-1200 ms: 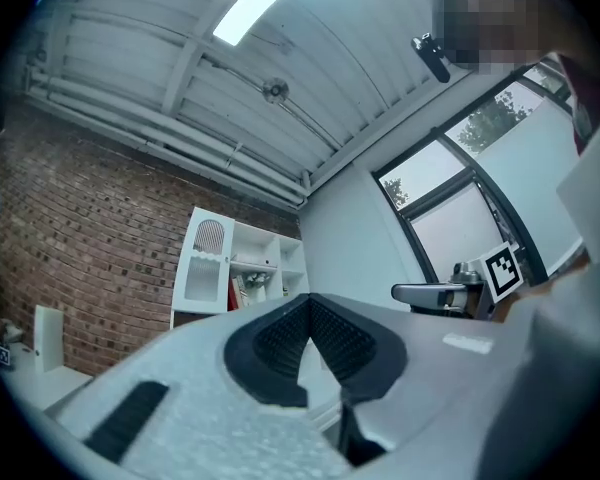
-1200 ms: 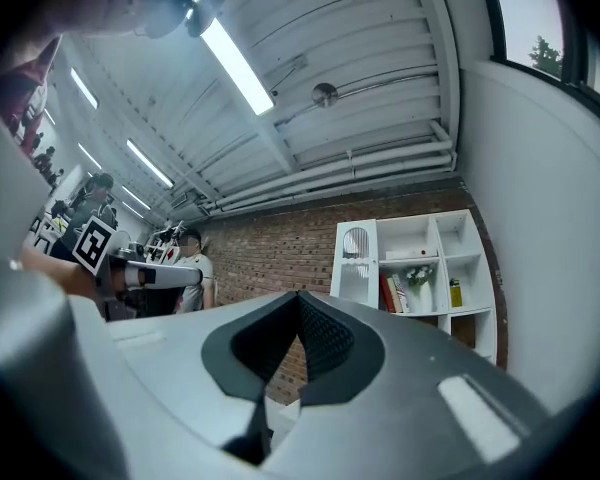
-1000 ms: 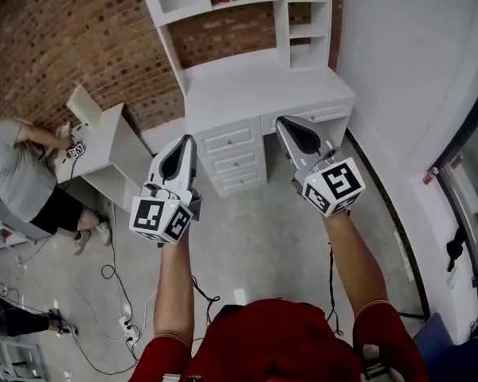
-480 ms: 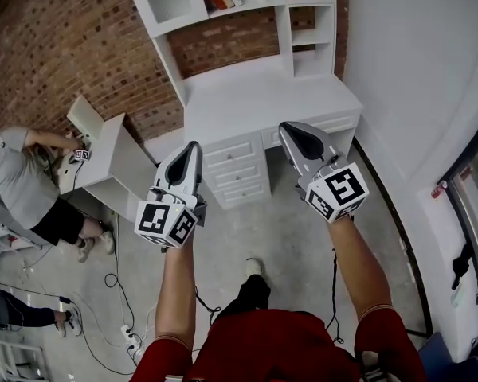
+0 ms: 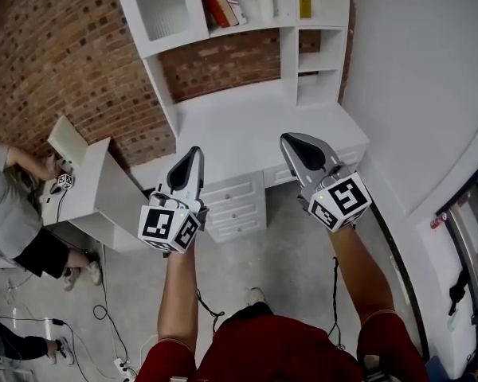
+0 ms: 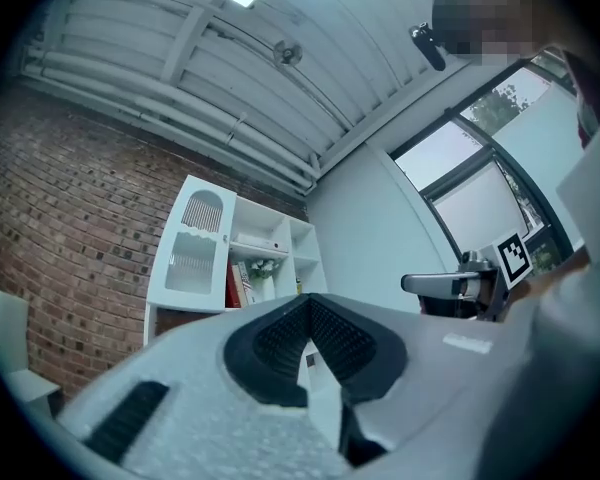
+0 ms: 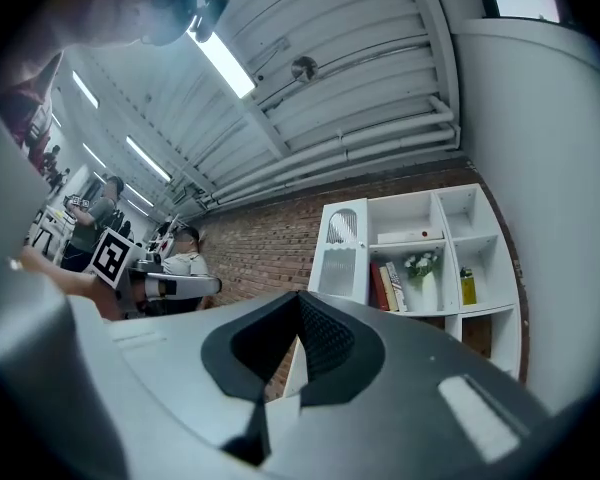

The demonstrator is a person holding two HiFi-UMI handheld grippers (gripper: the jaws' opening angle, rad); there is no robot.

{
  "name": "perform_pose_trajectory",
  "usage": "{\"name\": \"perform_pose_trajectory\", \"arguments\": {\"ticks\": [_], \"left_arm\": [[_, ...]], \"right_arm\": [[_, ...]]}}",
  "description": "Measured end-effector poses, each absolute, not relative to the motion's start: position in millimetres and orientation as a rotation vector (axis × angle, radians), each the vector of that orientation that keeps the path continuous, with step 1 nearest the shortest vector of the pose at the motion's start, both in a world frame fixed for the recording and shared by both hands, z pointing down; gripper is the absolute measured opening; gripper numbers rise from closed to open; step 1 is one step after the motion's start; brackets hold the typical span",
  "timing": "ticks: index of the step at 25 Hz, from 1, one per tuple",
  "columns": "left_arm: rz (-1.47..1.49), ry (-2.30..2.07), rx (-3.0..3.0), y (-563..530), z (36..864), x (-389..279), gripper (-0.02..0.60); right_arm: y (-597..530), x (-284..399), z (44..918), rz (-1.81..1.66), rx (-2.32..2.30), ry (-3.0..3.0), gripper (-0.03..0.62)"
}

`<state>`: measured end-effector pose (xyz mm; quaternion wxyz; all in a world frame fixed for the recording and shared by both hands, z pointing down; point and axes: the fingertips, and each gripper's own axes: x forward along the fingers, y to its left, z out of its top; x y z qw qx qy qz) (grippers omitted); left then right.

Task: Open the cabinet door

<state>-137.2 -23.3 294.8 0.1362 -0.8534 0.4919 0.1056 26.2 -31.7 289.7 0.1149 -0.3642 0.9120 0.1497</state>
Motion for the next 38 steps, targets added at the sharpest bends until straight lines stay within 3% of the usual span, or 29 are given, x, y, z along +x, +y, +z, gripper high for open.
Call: {"name": "perform_pose_trajectory", "arguments": {"ticks": [15,38], "left_arm": [[0.323,1.37,-2.504,-209.4,278.8,-194.2,0.003],[0.313,1.567,-2.347,-418.0,244.0,-170.9,0.003]], "right_arm": [[-219.8,-30.6,286.2,0.428,-1.11,2.683,0.012],[-465.8,-0.2,263.5,0.443,-0.845,2.691,0.012]]}}
